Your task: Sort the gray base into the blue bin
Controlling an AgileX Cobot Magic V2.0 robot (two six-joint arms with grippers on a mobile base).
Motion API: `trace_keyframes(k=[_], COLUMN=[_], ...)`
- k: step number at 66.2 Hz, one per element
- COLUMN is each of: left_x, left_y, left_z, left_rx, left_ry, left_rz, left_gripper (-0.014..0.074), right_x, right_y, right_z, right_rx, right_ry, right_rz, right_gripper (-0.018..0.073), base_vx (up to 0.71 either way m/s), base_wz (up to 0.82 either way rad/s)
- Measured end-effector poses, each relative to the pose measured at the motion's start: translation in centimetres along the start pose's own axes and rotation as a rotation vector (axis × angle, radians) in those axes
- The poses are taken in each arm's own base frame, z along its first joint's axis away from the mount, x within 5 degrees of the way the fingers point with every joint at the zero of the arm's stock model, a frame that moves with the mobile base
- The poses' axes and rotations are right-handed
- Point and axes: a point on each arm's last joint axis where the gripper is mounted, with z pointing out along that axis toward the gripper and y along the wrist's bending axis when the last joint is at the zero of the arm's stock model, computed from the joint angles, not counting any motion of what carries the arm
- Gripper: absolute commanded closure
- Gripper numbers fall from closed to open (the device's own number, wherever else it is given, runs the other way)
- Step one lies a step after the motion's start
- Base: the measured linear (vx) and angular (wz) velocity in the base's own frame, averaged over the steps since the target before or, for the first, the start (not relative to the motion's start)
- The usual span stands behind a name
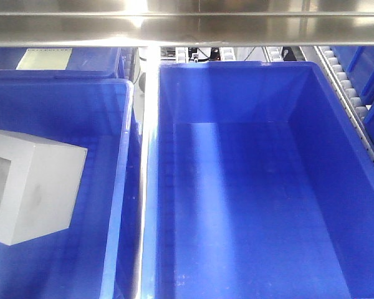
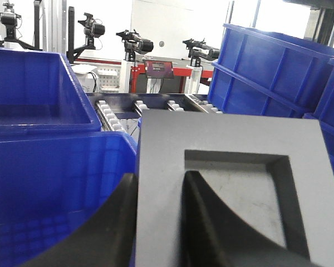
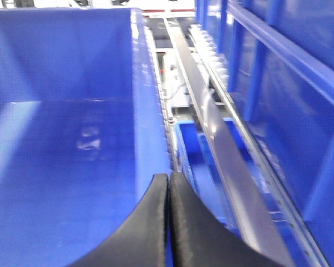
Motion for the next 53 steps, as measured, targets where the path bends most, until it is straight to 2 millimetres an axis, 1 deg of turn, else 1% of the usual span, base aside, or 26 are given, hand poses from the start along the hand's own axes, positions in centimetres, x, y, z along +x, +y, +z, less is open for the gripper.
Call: trace_keyframes(k=[53], left_x=[0.0], left_y=[0.0], left_z=[0.0], left_rx=[0.0], left_ry=[0.0], left_rz=[0.0], left_gripper=[0.0594], right_x=[-0.02], right_y=[0.0], right_z=[0.0], right_rx=[0.0], right_ry=[-0.002], right_rz=[0.0], right_gripper=[0.0564], base_vx=[0.0], base_wz=[0.0])
